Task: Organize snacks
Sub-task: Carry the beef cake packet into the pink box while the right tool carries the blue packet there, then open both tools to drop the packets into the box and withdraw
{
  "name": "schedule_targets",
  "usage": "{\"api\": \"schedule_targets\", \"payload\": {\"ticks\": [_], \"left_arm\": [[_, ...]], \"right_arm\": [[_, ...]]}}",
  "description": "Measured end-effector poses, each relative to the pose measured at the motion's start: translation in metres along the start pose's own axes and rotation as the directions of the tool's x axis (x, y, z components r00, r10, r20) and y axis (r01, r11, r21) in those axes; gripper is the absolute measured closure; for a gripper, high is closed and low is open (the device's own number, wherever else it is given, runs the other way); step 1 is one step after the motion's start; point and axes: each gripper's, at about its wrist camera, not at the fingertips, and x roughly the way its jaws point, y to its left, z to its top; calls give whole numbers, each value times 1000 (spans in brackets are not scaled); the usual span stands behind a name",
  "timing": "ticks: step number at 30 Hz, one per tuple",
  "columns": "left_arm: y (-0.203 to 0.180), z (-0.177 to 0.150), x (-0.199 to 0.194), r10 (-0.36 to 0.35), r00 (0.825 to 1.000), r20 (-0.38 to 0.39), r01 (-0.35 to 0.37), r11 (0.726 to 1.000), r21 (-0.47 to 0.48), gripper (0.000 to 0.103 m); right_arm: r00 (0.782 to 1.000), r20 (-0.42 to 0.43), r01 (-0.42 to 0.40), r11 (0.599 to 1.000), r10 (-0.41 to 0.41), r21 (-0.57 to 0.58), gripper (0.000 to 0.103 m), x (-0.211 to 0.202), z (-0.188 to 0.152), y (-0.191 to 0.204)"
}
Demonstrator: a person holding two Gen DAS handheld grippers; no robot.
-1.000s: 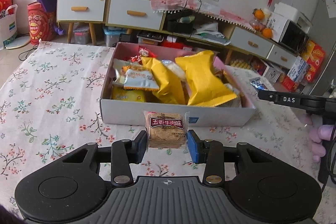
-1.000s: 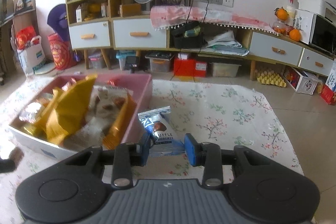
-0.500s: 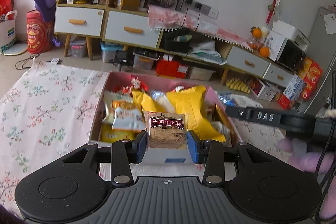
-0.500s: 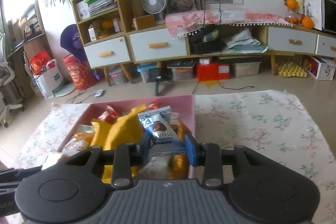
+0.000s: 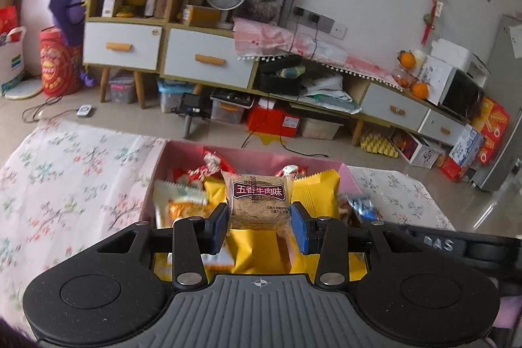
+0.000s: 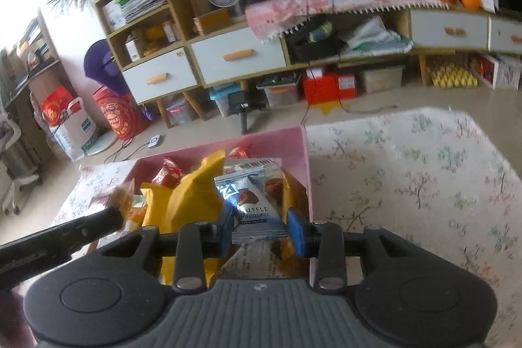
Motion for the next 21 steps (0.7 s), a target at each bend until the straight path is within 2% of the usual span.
{"api": "schedule_targets", "payload": {"ticks": [5, 12, 14, 15, 17, 19, 21], "left_arm": [[0, 4, 22, 24, 1000, 14, -25, 999, 40, 65], [3, 6, 45, 50, 999, -10, -50, 998, 38, 65], [5, 4, 47, 45, 999, 0, -45, 998, 32, 60], [5, 4, 48, 45, 999, 3, -45, 999, 29, 60], [6, 3, 49, 56, 998, 2, -56, 998, 20, 51], [5, 4, 50, 61, 998, 3, -61, 998, 22, 46], [3, 4, 49, 57, 998, -3, -57, 998, 29, 38]], "right_arm": [[1000, -19, -19, 998, 20, 63, 81, 3, -1, -8], [999, -23, -25, 999, 26, 45, 78, 4, -3, -6], [999, -19, -25, 999, 26, 37, 77, 3, -2, -7], [1000, -14, -25, 999, 25, 33, 71, 2, -2, -7], [999, -6, -38, 999, 39, 32, 63, -1, -1, -5], [1000, 3, -31, 999, 30, 23, 50, -5, -1, -3], [999, 16, -30, 1000, 30, 4, 46, -9, 0, -2]]}}
